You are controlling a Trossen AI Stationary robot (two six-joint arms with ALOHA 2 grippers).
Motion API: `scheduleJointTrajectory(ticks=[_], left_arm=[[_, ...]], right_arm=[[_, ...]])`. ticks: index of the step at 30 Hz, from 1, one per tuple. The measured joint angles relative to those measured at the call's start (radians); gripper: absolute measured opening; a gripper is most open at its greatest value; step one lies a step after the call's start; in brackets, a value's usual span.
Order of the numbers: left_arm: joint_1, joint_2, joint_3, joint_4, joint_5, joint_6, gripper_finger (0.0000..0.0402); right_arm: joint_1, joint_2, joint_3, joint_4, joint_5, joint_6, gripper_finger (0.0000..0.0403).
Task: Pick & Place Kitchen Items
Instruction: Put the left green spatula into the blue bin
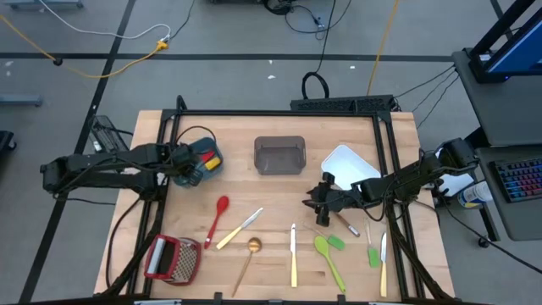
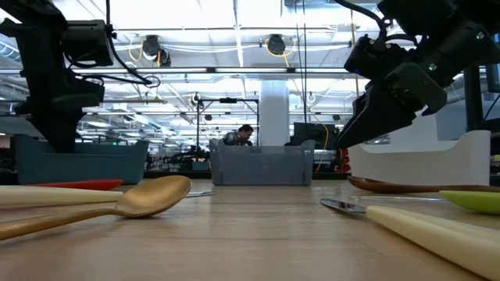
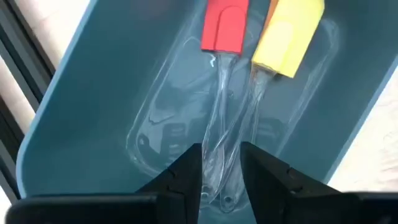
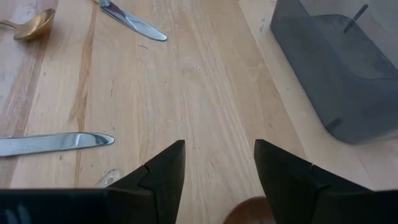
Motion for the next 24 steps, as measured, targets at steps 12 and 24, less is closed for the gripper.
scheduleJointTrajectory(ticks=[12,24], left_arm=[[-0.005,0.000,0.048,0.328,0.121,0.054,0.0115],[-0.115,-0.001,0.077,0.868,0.278,0.230,0.0115]], right_arm=[[0.017,-0.007,-0.001,0.107,0.000,-0.006,0.0185],[0.112,-0.093,0.000,0.045,-0.095,0.040,0.0184]])
